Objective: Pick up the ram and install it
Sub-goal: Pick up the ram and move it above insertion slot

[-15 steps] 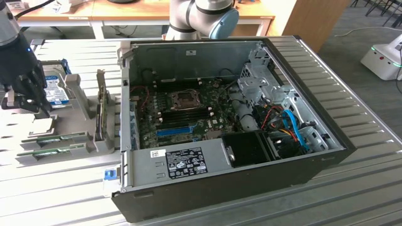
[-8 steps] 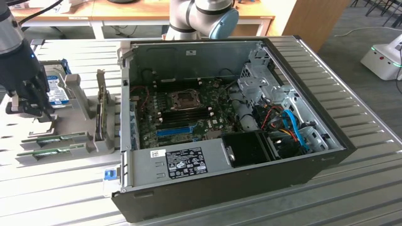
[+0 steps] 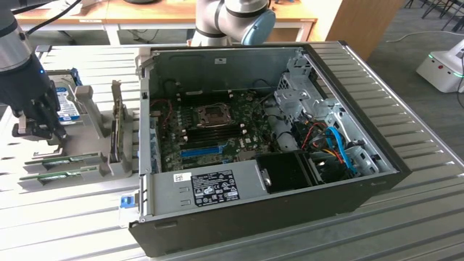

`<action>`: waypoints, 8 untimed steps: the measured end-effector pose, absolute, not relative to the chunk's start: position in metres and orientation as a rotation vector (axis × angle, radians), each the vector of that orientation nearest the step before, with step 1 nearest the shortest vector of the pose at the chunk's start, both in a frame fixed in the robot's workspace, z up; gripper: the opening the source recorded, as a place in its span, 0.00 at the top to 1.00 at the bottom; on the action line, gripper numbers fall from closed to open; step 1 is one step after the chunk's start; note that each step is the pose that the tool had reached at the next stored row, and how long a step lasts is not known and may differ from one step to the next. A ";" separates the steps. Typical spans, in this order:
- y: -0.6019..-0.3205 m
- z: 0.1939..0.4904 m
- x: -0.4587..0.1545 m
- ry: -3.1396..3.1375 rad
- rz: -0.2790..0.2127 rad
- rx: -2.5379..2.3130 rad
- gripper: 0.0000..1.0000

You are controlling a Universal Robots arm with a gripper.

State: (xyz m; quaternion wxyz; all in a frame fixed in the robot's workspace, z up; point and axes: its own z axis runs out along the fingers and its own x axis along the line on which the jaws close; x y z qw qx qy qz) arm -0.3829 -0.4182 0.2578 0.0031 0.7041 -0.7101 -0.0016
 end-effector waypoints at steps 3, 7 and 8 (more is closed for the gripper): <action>-0.418 0.258 -0.383 -2.226 -0.005 2.207 0.71; -0.418 0.258 -0.383 -2.226 -0.005 2.208 0.71; -0.418 0.257 -0.383 -2.227 -0.005 2.207 0.71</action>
